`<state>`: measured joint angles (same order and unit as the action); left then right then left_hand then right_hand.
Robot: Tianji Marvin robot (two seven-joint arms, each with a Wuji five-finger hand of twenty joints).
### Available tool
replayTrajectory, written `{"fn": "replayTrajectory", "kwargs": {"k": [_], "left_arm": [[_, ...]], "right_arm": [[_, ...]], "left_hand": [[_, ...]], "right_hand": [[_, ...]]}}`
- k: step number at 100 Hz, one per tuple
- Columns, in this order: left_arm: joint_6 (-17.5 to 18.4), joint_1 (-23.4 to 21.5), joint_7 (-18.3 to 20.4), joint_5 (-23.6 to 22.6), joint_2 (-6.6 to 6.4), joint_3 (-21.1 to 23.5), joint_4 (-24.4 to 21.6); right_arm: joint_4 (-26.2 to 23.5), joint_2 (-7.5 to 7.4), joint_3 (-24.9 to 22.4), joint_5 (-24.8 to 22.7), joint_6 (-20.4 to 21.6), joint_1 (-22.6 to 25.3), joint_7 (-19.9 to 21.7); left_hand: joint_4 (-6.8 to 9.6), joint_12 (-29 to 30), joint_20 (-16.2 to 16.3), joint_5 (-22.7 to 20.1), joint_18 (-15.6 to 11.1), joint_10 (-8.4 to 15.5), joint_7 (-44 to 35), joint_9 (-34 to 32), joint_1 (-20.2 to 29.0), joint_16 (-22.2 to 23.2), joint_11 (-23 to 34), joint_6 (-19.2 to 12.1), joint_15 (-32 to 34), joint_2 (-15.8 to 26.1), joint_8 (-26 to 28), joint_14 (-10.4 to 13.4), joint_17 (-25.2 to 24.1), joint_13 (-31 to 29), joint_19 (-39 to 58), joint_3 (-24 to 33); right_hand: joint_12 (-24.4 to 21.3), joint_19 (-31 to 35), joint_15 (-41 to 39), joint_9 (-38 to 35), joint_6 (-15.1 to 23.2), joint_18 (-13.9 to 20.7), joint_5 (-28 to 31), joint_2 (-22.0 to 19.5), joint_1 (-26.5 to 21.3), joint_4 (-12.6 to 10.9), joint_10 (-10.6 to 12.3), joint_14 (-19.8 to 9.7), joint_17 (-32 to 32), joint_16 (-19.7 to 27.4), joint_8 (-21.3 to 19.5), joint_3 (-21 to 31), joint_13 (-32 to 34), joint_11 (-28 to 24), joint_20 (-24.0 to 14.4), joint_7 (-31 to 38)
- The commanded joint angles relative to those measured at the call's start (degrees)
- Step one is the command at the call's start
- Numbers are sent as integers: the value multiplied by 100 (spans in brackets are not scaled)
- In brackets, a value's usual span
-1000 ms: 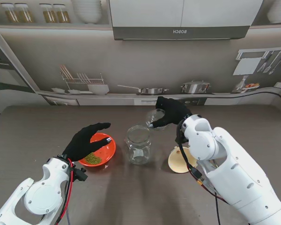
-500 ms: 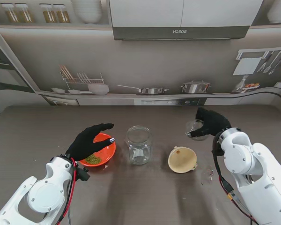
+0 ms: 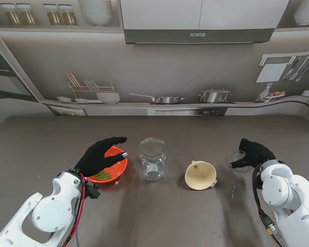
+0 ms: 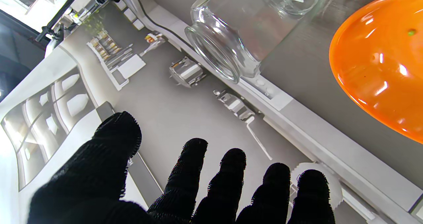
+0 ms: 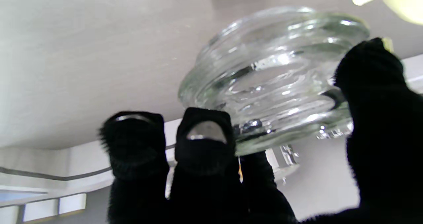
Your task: Pour mung beans into a glass jar with a funnel
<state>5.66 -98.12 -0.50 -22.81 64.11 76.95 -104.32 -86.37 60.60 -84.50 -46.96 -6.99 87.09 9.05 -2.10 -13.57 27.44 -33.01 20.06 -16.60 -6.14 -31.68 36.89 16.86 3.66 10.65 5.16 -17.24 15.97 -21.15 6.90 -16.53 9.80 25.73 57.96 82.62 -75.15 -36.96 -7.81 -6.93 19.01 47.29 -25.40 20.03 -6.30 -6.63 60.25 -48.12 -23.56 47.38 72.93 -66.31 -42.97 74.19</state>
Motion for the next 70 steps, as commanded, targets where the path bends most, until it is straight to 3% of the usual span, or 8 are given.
{"fn": "replayTrajectory", "kwargs": {"k": [1, 24, 46, 70], "left_arm": [[-13, -11, 115, 11, 4, -4, 1], [-51, -32, 108, -3, 6, 7, -23], [-57, -22, 117, -12, 3, 0, -13], [-72, -13, 145, -6, -2, -8, -8]], "right_arm": [[127, -12, 18, -33, 35, 56, 26], [625, -11, 153, -106, 86, -28, -215], [1065, 1, 287, -153, 131, -135, -517], [1341, -10, 402, -253, 193, -207, -677]], "left_hand": [[77, -53, 93, -5, -41, -7, 15, -57, 28, -28, -18, -20, -44, 182, -19, -20, -22, -9, 0, -123], [77, -53, 94, 1, -40, 0, 17, -58, 33, -29, -18, -17, -47, 187, -19, -21, -26, -3, -1, -124], [77, -55, 96, -3, -44, -3, 15, -65, 27, -26, -15, -20, -42, 190, -18, -21, -21, -13, 1, -130], [78, -55, 97, 7, -45, -3, 19, -61, 30, -28, -16, -20, -47, 190, -19, -24, -30, -2, -1, -137]], "right_hand": [[112, -81, 150, -392, 731, -225, 350, -810, -1278, -242, 666, 67, -52, 135, -375, 2629, 274, -479, 38, 1190], [62, -385, 831, -413, 900, -425, 405, -778, -1185, -234, 769, 298, -316, 421, -330, 2661, 183, -412, 87, 1174], [-92, -1089, 2097, -420, 1317, -830, 591, -721, -1097, -180, 882, 761, -973, 959, -187, 2604, -251, -247, 331, 1104], [-437, -1239, 2722, -162, 1748, -842, 686, -481, -922, -160, 872, 859, -1370, 1236, -100, 2770, -632, 164, 369, 744]]}}
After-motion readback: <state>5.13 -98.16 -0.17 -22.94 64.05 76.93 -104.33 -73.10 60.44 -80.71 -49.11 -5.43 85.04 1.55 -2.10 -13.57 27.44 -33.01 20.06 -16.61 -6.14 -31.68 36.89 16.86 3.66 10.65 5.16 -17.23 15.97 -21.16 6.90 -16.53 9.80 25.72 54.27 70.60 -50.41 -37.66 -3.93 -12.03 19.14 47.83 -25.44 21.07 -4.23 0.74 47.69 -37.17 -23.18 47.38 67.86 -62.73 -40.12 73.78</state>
